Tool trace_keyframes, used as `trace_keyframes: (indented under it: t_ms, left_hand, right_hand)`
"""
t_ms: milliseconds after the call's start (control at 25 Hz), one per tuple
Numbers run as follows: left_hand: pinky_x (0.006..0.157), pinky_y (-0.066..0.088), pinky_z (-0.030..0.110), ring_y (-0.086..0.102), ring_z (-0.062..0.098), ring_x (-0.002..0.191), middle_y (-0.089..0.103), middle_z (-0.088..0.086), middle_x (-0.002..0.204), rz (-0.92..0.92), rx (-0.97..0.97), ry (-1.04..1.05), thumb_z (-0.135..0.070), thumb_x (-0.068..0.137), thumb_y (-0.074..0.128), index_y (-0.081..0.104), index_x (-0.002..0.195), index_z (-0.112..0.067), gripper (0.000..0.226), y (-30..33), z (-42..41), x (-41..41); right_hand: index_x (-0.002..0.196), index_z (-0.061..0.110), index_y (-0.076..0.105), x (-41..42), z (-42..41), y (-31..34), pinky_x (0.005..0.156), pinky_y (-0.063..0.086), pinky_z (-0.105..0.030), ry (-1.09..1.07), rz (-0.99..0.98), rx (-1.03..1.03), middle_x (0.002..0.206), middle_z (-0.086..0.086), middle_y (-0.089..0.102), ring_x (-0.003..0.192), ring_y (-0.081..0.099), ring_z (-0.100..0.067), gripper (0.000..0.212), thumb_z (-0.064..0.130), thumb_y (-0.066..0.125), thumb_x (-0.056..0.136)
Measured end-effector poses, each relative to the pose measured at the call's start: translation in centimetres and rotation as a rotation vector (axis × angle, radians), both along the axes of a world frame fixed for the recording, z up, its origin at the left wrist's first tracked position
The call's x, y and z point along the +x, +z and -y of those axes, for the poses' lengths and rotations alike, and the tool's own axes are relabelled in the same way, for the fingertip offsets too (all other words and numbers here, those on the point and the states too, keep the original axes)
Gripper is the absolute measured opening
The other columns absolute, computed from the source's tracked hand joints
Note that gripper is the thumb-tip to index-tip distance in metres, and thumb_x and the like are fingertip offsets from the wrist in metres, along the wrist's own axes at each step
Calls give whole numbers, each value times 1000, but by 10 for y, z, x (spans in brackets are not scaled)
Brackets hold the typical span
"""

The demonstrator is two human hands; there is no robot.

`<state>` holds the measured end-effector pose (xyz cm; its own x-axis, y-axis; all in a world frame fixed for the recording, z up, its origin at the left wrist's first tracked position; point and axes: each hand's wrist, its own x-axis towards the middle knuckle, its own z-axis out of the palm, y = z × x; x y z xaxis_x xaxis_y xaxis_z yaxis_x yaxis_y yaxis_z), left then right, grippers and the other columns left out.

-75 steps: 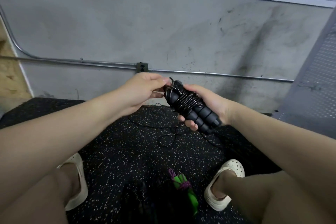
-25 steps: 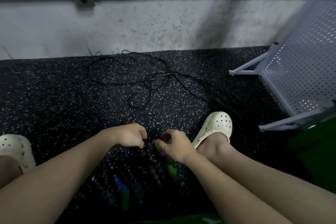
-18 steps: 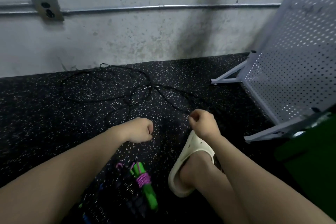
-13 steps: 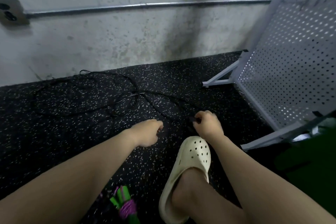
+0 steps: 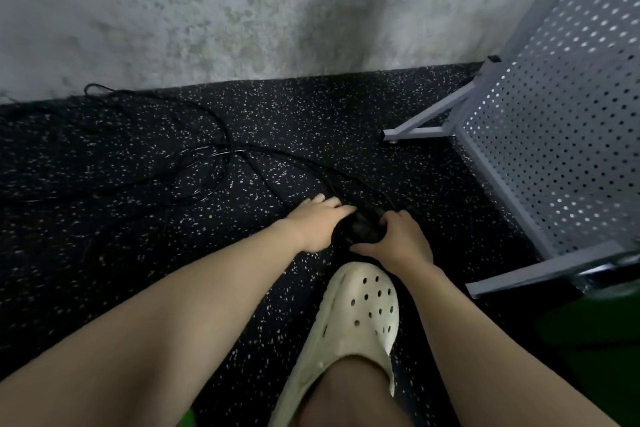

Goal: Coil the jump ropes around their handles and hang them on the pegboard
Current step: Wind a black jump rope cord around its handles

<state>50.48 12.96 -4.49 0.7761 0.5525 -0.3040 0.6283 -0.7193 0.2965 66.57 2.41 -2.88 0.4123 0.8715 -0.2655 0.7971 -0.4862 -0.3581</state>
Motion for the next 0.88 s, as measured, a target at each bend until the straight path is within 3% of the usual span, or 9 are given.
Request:
trace_keyframes:
  t_ms: [200,320,440,560,680,760,880]
  left_hand:
    - [111,34,39,52,28,129,61,8,132,-65,222,-6,-20,98,61,47,141,-12,46,3,9,11]
    - [107,38,38,55,27,124,64,8,127,-113,305,-48,-39,100,62,52,131,-12,42,13,13,-6]
    - [94,45,37,63,29,110,68,9,115,-55,334,-23,-37,100,62,52,122,-12,35,38,14,-22]
    - [78,50,41,66,31,92,69,8,99,108,296,47,-30,102,60,51,117,-13,24,68,9,-40]
    - [71,44,36,61,23,83,67,2,92,154,220,33,-32,101,61,56,99,-22,12,101,1,-66]
    - [70,45,35,61,20,80,67,-2,88,130,194,7,-35,101,62,55,89,-28,15,129,-5,-86]
    - [70,49,35,63,19,78,67,-3,85,84,282,1,-43,101,60,61,91,-24,22,181,-14,-120]
  right_hand:
    - [116,19,60,-5,2,8,74,51,-32,100,19,-41,110,3,63,94,61,-15,56,47,85,75]
    - [115,19,58,-7,3,9,80,53,-34,171,-47,9,108,6,56,99,59,-16,53,37,87,74]
    - [123,21,60,-14,0,17,90,52,-37,211,-116,101,116,5,53,107,56,-17,60,34,89,71]
    - [122,22,63,-30,-5,26,86,50,-34,218,-154,237,116,6,56,104,57,-16,50,34,84,79]
    - [100,24,65,-49,-9,38,80,51,-33,250,-274,313,95,8,64,91,60,-13,31,32,85,77]
    - [91,26,66,-61,-16,50,75,52,-31,225,-435,359,84,9,67,82,63,-11,28,28,88,73]
    - [91,27,63,-88,-31,85,77,55,-33,280,-624,391,84,9,70,78,63,-9,30,23,87,73]
